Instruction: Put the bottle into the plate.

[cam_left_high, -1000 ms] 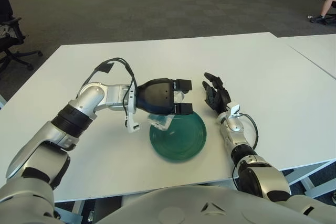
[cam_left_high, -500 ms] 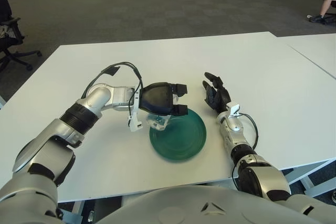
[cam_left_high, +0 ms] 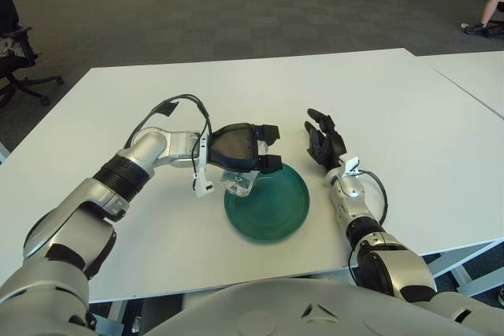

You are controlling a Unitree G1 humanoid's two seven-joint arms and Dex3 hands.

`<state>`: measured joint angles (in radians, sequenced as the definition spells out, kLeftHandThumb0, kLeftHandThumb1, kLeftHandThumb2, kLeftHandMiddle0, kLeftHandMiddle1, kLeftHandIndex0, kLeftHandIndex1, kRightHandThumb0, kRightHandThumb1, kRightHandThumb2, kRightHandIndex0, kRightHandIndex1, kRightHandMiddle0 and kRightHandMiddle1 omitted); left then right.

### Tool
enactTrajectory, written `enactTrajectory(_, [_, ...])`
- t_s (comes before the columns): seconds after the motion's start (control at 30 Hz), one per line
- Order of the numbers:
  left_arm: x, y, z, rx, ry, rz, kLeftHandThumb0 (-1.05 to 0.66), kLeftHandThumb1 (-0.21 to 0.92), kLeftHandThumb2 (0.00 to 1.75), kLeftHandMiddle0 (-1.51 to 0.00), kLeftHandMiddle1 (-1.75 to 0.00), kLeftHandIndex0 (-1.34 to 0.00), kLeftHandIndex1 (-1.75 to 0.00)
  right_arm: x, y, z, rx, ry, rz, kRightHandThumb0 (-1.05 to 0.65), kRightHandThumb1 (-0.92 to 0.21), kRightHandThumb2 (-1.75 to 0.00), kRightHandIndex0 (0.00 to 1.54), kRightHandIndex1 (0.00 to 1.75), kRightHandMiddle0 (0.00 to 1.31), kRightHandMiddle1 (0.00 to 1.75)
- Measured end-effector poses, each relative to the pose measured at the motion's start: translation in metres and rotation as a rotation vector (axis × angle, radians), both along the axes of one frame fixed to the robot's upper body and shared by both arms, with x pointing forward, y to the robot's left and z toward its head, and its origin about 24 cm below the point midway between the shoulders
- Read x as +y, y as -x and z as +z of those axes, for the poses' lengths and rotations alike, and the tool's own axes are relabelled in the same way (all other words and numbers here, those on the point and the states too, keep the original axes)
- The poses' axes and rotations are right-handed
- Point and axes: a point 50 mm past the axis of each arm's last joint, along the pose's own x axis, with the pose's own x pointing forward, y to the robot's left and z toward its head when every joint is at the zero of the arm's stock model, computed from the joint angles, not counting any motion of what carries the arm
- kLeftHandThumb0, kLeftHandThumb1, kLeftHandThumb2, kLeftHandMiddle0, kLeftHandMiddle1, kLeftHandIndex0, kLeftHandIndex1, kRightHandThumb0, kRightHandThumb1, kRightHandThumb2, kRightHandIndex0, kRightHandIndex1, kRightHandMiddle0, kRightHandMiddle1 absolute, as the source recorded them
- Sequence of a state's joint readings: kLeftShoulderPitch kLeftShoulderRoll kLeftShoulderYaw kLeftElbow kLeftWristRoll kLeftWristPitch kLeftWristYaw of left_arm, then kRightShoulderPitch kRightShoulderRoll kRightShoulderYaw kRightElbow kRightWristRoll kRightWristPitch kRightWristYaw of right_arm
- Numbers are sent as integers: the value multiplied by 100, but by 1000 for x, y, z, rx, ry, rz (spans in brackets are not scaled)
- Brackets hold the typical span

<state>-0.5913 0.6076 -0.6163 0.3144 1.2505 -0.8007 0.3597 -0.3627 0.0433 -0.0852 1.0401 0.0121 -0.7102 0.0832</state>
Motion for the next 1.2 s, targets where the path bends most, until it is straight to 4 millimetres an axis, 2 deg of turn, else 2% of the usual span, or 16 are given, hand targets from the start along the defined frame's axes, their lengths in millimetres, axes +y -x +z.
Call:
enactTrajectory(1.0, [-3,1,-5,5,97,-39,0,14,151,-76,-170,-51,-175,0,0,0,4,3,-5,-60,-92,-73,30,0,0,59])
enactTrajectory(1.2, [-9,7,-13,35,159,-21,0,18,147,-74,-170,-48,-175,0,0,0,5,4,-3,-62,-92,-74,29,0,0,59])
